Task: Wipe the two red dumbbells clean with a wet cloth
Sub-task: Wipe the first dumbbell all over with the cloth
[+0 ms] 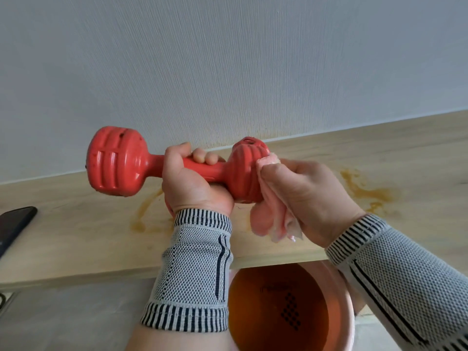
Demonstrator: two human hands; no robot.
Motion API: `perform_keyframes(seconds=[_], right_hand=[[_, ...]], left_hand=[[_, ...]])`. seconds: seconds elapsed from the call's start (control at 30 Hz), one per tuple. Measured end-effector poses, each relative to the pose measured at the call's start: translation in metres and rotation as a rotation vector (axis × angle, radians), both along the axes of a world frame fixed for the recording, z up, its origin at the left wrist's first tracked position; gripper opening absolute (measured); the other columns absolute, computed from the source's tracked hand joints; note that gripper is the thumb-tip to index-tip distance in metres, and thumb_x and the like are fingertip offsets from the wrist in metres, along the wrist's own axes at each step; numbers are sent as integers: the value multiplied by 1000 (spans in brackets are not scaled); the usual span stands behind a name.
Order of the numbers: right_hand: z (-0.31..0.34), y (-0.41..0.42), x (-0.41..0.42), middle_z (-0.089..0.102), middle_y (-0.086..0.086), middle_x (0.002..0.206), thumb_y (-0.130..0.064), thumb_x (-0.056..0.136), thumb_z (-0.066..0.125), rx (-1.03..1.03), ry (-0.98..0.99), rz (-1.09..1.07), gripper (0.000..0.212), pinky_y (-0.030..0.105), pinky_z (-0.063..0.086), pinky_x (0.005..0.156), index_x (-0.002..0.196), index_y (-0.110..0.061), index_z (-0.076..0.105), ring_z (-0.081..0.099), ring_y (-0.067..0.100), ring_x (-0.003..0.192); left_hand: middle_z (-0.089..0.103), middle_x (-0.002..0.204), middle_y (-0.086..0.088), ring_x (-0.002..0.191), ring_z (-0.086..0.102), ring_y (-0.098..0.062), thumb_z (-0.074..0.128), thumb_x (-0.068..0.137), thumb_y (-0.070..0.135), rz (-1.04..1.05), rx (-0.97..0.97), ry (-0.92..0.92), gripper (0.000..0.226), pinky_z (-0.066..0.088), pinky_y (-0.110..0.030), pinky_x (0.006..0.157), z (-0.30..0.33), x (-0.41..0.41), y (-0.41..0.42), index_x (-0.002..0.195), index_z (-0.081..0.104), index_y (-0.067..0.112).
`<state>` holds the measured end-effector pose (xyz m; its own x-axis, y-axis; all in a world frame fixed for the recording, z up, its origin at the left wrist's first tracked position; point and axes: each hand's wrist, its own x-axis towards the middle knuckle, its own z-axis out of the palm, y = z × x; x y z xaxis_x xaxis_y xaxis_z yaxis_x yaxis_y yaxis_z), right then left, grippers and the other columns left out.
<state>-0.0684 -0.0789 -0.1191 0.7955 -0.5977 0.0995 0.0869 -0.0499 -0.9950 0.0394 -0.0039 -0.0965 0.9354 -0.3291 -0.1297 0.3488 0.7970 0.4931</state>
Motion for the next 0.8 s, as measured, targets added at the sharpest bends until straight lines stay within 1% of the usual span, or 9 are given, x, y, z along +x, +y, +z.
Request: perform_keyframes(seconds=[0.07,0.13,0.23,0.33,0.47,0.57,0.67,0.73,0.8], right_hand=[[1,-6,1,64,30,63,-39,75,61,95,28,8,44,47,45,54,69,5,61,54,42,49],[2,-13,3,64,21,75,-41,70,66,273,45,43,42,41,49,63,80,0,67,60,32,62],[5,-20,1,61,13,73,-42,73,71,402,102,198,43,29,47,56,92,-4,66,58,21,58],[5,-18,-3,63,10,62,-31,78,67,366,78,173,26,27,48,52,76,-5,66,59,18,52],[-1,-10,-1,61,24,56,-37,75,62,193,53,169,40,31,44,52,68,2,61,57,28,47],[-1,-8,-1,62,29,54,-42,73,55,-63,120,130,40,33,45,52,63,-3,57,57,28,44],[0,-4,1,64,19,52,-47,74,53,-292,149,-36,43,34,49,53,56,-8,55,56,21,46],[1,-4,4,63,13,48,-47,84,52,-281,173,-110,50,32,49,51,53,-8,59,56,21,45],[3,-8,7,64,8,50,-45,88,53,-163,159,-148,50,31,49,51,61,-4,65,60,19,48]], left_hand=[[37,53,5,45,37,-13,47,86,13,-23,11,-55,25,36,-23,51,1,-3,2,64,37,20],[35,53,6,45,35,-12,44,86,15,-63,4,-106,25,36,-24,52,2,-6,3,63,36,20],[36,53,5,47,36,-12,43,87,17,-75,-16,-147,25,38,-25,55,3,-8,5,63,36,20],[47,59,3,52,48,-15,54,91,24,25,74,-114,24,45,-29,60,5,-6,0,70,45,17],[56,73,2,63,59,-12,64,91,43,114,376,-59,29,54,-26,63,7,0,-7,85,57,16],[54,65,4,55,56,-9,65,92,39,4,300,50,28,53,-23,54,5,3,-6,80,54,16],[50,53,6,46,51,-8,64,94,31,42,307,42,30,48,-21,48,-1,2,-7,72,50,16],[49,53,5,44,50,-8,64,94,26,89,311,-12,29,47,-22,48,-2,-3,-10,70,50,15],[49,53,5,45,50,-10,64,93,21,151,319,-70,27,47,-22,49,-1,-8,-14,71,51,14]])
